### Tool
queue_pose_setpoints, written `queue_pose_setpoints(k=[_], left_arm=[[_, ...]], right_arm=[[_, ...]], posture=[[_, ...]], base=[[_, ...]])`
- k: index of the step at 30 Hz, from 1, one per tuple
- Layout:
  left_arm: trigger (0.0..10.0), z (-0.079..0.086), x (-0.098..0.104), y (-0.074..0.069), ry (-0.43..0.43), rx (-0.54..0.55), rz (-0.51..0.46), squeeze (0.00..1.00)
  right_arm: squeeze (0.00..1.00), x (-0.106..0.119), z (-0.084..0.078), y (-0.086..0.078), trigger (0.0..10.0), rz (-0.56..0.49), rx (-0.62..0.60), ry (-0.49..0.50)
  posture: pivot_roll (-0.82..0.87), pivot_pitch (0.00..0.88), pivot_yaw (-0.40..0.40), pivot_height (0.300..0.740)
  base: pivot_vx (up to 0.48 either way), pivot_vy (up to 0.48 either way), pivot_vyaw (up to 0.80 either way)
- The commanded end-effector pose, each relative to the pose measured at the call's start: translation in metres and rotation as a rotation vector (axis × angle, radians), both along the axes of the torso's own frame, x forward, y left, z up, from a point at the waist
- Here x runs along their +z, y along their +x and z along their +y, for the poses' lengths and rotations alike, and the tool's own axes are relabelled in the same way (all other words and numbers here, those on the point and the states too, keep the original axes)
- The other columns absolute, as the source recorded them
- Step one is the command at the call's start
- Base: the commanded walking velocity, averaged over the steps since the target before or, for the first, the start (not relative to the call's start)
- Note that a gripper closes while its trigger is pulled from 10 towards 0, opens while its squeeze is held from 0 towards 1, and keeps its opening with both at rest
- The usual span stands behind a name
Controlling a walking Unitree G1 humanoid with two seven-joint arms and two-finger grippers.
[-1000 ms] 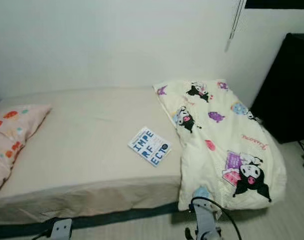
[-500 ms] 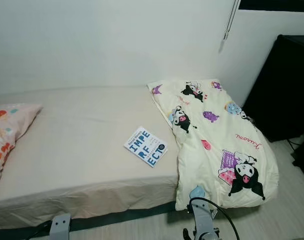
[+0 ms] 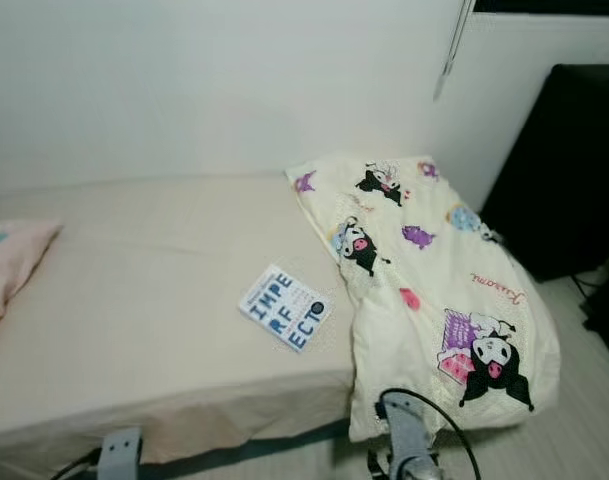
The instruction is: Clean up the room
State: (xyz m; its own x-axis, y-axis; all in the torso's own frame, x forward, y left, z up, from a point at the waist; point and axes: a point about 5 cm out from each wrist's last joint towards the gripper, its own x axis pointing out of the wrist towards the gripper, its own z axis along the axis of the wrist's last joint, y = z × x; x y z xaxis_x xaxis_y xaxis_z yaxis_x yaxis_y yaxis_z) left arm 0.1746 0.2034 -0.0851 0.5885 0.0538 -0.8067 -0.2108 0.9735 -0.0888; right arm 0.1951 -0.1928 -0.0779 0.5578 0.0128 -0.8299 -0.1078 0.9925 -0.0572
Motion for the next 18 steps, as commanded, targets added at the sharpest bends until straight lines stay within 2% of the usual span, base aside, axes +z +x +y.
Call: queue_pose_setpoints(k=[1,9,12,18], left_arm=[[10.0,0.0072,-0.0034,-0.0104,0.018,0.005,0.03,0.0],[10.0,0.0069,-0.003,-0.0093,0.02,-0.003,0.027,0.0],[10.0,0.0069,-0.0031,-0.0096,0.02,-0.009,0.029,0.0],[10.0,0.0071,-0.0039,-0.0113,0.014,0.009,0.034,0.0]], right_arm=[[0.0,0.0055,0.0066,0.0115,10.0,-0.034,0.048,0.003],[0.0,0.0047,0.0078,0.0103,10.0,-0.029,0.047,0.004],[0.0,0.0046,0.0063,0.0103,10.0,-0.026,0.023,-0.001],[0.0,0.0041,0.0059,0.0093,10.0,-0.022,0.015,0.001]], posture=[[0.0,0.0,-0.05,0.74],[0.0,0.0,-0.047,0.74],[0.0,0.0,-0.045,0.74],[0.0,0.008,-0.045,0.74]], base=[[0.307,0.0,0.8],[0.307,0.0,0.79],[0.295,0.0,0.0],[0.0,0.0,0.0]])
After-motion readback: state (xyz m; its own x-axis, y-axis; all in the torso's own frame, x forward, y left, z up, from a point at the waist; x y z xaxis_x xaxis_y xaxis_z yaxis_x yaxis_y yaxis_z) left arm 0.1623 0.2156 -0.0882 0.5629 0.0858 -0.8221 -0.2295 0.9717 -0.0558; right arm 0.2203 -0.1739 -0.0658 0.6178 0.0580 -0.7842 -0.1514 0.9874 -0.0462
